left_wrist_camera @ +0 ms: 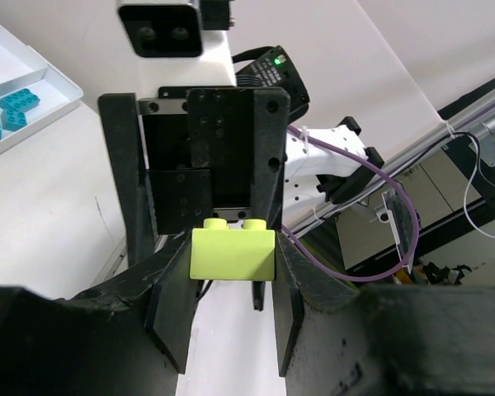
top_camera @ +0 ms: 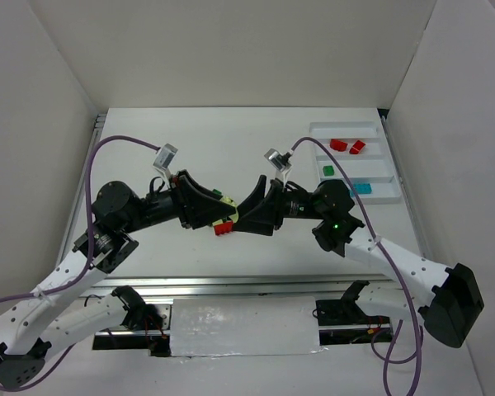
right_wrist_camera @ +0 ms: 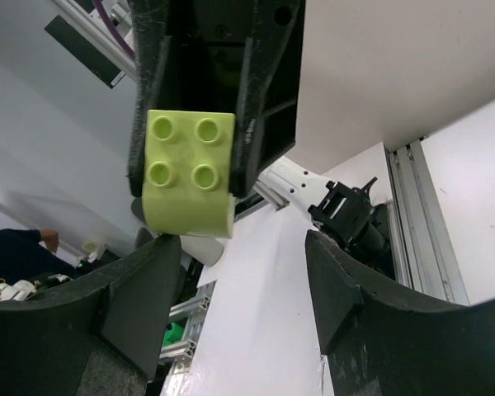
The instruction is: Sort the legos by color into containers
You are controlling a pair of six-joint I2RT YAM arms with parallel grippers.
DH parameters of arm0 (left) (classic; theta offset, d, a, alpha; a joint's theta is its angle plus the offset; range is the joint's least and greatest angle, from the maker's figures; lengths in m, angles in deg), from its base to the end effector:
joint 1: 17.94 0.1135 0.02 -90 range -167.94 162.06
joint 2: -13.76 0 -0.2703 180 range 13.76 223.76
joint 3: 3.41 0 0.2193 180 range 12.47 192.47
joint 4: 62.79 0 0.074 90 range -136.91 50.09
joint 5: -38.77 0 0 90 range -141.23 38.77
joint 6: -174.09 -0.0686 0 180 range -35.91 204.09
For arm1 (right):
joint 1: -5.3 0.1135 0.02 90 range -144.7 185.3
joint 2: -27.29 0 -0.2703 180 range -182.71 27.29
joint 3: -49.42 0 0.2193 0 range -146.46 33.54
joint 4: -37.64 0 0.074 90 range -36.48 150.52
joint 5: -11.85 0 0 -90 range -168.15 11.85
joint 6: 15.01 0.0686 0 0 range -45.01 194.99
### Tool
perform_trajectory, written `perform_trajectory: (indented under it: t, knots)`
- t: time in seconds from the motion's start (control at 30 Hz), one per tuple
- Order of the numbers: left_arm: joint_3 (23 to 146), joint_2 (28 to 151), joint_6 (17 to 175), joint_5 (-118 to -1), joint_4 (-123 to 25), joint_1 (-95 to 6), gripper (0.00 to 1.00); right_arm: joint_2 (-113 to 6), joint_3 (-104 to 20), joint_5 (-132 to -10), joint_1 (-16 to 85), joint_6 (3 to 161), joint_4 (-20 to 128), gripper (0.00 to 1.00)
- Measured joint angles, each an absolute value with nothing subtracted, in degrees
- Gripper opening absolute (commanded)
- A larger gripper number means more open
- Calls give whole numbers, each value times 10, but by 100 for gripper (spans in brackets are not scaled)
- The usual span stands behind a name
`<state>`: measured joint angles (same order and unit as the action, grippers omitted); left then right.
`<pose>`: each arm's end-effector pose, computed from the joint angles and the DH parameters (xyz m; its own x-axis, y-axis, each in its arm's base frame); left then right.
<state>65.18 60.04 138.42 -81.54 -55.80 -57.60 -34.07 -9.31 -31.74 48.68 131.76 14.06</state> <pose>0.1046 -0.1317 0.4273 -0.6334 -0.3859 -0.6707 0.7050 0.0694 -0.7058 0.1278 0.1891 0.3840 -0.6650 0.1652 -0.7284 -0.7463 -0.1854 0.6393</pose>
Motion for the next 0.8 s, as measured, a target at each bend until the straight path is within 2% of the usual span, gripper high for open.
perform_trajectory:
  t: [0.2, 0.37, 0.8]
  knots:
    - [652, 593, 1379, -807, -546, -576, 0, -330, -93, -324, 487, 1317, 132, 64]
    - [652, 593, 1376, -803, -541, -575, 0, -330, -93, -326, 489, 1322, 129, 55]
    - [657, 601, 1365, -794, -534, -574, 0, -332, -100, -336, 489, 1314, 141, 59]
